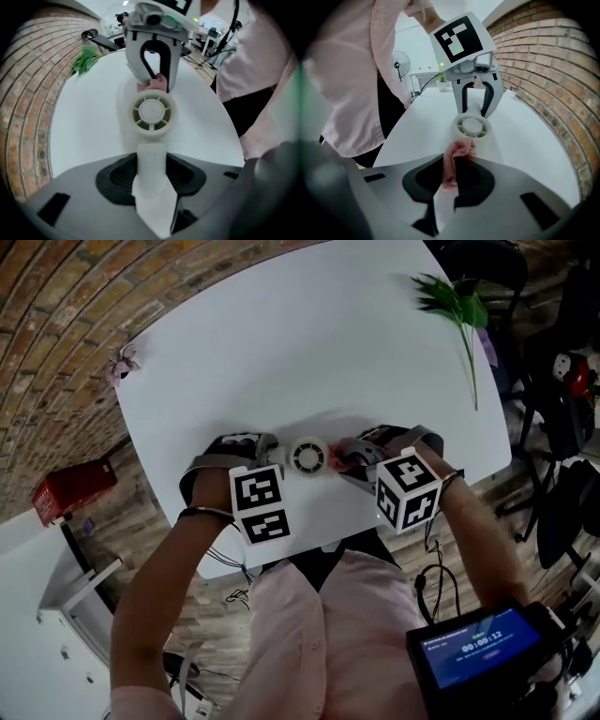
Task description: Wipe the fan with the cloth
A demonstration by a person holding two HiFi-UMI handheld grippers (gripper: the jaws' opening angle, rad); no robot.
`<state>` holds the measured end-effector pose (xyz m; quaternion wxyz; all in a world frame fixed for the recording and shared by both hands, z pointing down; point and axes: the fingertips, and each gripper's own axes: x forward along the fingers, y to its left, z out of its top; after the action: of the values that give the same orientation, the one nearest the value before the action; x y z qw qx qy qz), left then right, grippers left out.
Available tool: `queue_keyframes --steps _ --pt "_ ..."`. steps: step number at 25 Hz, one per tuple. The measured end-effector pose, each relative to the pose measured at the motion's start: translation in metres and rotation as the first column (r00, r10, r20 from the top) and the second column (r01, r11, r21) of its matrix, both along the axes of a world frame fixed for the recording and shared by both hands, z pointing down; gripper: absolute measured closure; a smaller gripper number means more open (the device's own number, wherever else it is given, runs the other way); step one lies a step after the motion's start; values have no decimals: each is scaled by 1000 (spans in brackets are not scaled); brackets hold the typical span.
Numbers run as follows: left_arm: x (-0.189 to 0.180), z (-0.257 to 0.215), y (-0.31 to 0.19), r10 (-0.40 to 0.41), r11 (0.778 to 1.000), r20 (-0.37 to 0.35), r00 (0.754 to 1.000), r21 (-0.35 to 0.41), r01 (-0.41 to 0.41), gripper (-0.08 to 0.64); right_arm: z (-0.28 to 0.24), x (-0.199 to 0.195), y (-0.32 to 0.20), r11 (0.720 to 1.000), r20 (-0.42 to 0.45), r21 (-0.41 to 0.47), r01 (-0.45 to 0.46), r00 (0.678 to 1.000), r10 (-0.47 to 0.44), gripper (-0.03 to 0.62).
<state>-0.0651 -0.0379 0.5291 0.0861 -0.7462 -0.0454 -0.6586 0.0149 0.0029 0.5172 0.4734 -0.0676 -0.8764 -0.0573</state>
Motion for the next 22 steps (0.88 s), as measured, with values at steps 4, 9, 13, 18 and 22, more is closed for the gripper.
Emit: queue_keyframes --steps 4,9,13,18,22 --pt "-3 0 -4 -196 980 14 980 22 196 367 -2 -12 0 979 62 -25 -202 977 203 544" --pt "-13 0 0 -362 931 -29 932 40 363 360 -18 -11 5 923 145 -79 -376 912 383 541" --pt "-31 -1 6 -502 863 -39 864 -78 498 277 -31 9 5 903 158 -66 -425 889 430 541" --pt "-20 -13 35 -570 793 -14 821 -271 546 250 -33 36 5 872 147 -48 -488 860 489 540" --pt "41 -25 70 -540 782 -91 837 -422 459 247 -38 61 -1 820 150 -38 -571 808 570 540"
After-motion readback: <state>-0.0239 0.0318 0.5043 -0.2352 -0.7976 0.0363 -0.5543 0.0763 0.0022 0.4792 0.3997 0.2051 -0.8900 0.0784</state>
